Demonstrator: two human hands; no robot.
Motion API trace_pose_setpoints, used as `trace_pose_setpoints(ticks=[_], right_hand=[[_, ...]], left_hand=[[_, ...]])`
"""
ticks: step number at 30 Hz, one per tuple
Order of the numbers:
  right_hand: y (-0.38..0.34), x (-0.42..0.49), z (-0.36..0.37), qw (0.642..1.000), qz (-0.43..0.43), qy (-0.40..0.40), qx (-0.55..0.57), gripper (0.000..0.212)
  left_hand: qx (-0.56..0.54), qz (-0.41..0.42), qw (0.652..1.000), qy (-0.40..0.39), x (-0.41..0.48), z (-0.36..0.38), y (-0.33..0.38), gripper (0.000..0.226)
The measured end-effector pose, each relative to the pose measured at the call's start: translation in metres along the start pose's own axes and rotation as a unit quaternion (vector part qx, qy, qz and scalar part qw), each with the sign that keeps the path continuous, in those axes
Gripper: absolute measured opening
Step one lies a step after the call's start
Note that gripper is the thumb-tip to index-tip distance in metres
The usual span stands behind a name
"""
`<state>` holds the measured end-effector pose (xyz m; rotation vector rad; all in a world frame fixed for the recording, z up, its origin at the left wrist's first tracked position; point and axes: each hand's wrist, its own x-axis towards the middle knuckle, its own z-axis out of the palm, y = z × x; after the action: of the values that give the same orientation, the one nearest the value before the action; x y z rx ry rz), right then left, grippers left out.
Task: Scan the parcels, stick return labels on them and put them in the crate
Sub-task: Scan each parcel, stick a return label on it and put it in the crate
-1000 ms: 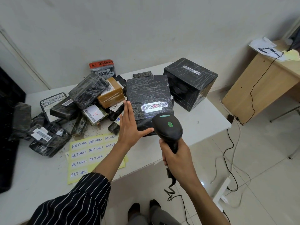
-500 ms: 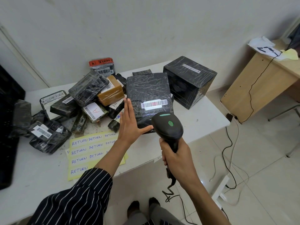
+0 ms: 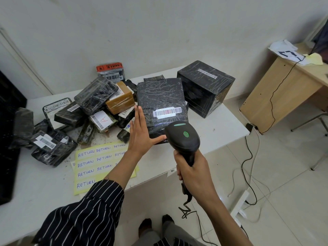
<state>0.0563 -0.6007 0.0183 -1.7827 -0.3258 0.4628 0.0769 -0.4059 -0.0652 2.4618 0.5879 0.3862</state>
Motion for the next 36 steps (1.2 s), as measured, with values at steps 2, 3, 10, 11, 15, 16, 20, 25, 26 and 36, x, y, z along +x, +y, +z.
trace_pose_setpoints(ticks=[2, 3, 10, 11, 15, 16, 20, 25, 26, 36], right_hand=[[0.0, -0.001, -0.001, 1.0, 0.0, 0.002, 0.001, 0.009], [0.0, -0.001, -0.001, 1.0, 0.0, 0.004, 0.0, 0.009], [-0.003, -0.003, -0.006, 1.0, 0.004, 0.005, -0.004, 0.009], [-0.004, -0.004, -0.006, 1.0, 0.004, 0.005, -0.004, 0.01], [-0.01, -0.007, -0.006, 1.0, 0.004, 0.004, -0.004, 0.009], [-0.011, -0.007, -0.006, 1.0, 0.003, 0.004, -0.005, 0.009], [-0.017, -0.012, -0.006, 1.0, -0.004, 0.004, -0.008, 0.007], [-0.024, -0.019, -0.007, 1.0, -0.005, 0.001, -0.008, 0.009], [-0.025, -0.019, -0.007, 1.0, -0.004, -0.001, -0.009, 0.009], [-0.028, -0.022, -0.008, 1.0, 0.009, -0.004, -0.017, 0.015]], left_hand=[[0.004, -0.002, 1.0, 0.001, 0.0, 0.001, -0.001, 0.129], [0.005, -0.003, 1.0, 0.001, 0.0, 0.001, -0.001, 0.13], [0.015, -0.002, 1.0, 0.005, 0.001, 0.003, -0.003, 0.13], [0.015, -0.002, 1.0, 0.005, 0.001, 0.003, -0.003, 0.13], [0.011, -0.001, 1.0, 0.004, 0.0, 0.002, -0.002, 0.13], [0.009, -0.002, 1.0, 0.004, 0.0, 0.002, -0.002, 0.13], [0.012, 0.004, 1.0, 0.006, -0.001, 0.002, -0.001, 0.128], [0.011, 0.005, 1.0, 0.008, -0.003, 0.002, -0.001, 0.126], [0.011, 0.004, 1.0, 0.008, -0.003, 0.002, -0.001, 0.126], [0.0, 0.002, 1.0, 0.01, -0.007, 0.002, 0.001, 0.125]])
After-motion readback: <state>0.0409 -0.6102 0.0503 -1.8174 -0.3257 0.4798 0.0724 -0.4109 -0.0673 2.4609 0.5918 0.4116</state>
